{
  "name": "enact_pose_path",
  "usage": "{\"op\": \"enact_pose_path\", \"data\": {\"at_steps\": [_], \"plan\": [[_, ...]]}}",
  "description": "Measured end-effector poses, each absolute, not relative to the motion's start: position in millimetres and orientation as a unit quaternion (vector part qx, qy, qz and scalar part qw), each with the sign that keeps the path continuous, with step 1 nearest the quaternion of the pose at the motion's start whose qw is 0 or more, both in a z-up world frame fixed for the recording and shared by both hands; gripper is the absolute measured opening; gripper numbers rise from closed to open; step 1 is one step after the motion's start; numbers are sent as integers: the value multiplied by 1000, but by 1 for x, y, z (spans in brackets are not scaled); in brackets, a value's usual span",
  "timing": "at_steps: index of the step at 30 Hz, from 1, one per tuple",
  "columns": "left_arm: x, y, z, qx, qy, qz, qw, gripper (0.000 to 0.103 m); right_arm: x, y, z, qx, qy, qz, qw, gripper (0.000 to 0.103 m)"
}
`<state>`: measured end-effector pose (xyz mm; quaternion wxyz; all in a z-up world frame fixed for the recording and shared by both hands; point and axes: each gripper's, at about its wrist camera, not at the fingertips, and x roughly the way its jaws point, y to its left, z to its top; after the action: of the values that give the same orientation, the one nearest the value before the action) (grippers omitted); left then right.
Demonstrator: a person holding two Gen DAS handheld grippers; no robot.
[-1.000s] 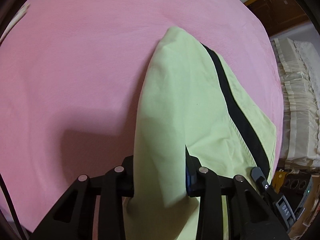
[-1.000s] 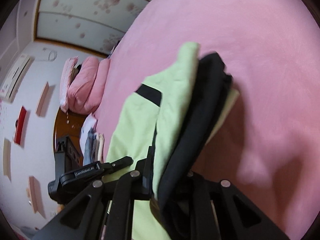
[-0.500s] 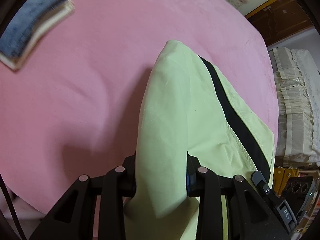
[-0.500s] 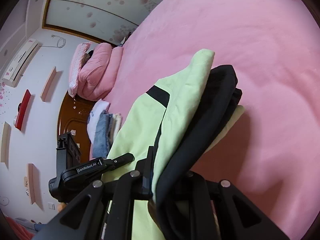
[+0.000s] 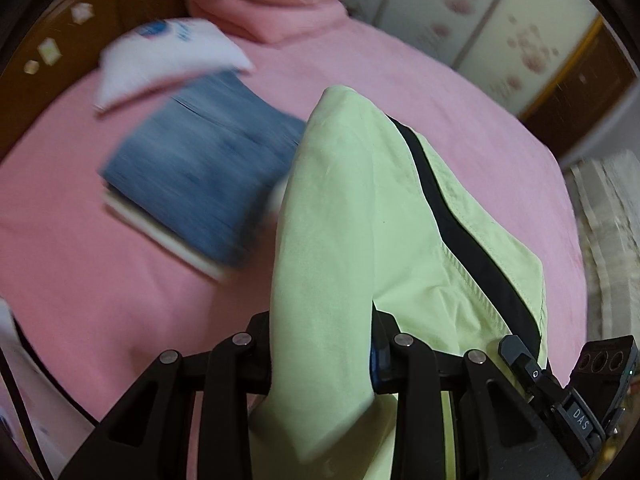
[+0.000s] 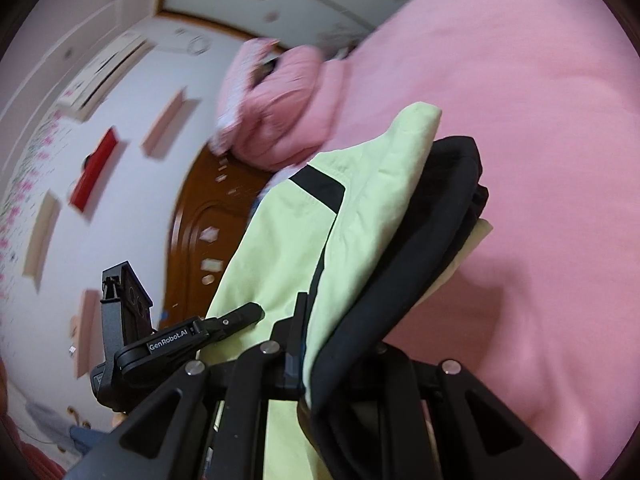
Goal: Fold large clothes
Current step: 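Grasp the folded jacket with both grippers and lift it off the bed, then carry the folded jacket with both grippers onto the clothes stack and release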
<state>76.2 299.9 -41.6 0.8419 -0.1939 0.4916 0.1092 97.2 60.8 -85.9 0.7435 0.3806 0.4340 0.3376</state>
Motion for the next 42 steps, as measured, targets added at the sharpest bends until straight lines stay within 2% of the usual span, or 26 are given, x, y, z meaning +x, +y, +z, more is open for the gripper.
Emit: {"op": "enact_pose_path", "data": {"at_steps": [9, 15, 19, 21, 23, 24, 25, 27, 33, 36, 38, 42], "plan": [[83, 435, 2, -168, 428, 196, 866, 30, 162, 207, -54, 339, 404, 434, 730, 12], [126, 492, 25, -120, 388, 212, 889, 30, 206, 281, -41, 373, 375, 453, 718, 13], [150, 540, -7, -40, 390, 199, 898, 36, 247, 319, -73, 404, 391, 440, 701, 13], [180, 567, -52, -5, 417, 182, 890, 39, 265, 339, -107, 398, 431, 415, 696, 13], [210, 588, -123, -9, 477, 162, 864, 42, 273, 359, -147, 360, 481, 390, 698, 13], [216, 593, -154, -23, 494, 164, 854, 50, 276, 374, -172, 319, 519, 377, 697, 13], [214, 600, -164, -36, 472, 169, 864, 59, 276, 380, -186, 296, 535, 367, 701, 12], [205, 606, -165, -57, 433, 167, 884, 63, 270, 381, -204, 290, 516, 384, 708, 12], [199, 600, -166, -53, 421, 165, 890, 65, 268, 377, -210, 295, 503, 393, 711, 12], [199, 610, -169, -55, 421, 163, 891, 65, 267, 381, -205, 267, 512, 380, 723, 17], [205, 610, -166, -54, 422, 165, 890, 65, 267, 386, -195, 226, 509, 369, 744, 18], [205, 598, -167, -38, 427, 163, 889, 69, 265, 390, -166, 74, 458, 345, 816, 19]]}}
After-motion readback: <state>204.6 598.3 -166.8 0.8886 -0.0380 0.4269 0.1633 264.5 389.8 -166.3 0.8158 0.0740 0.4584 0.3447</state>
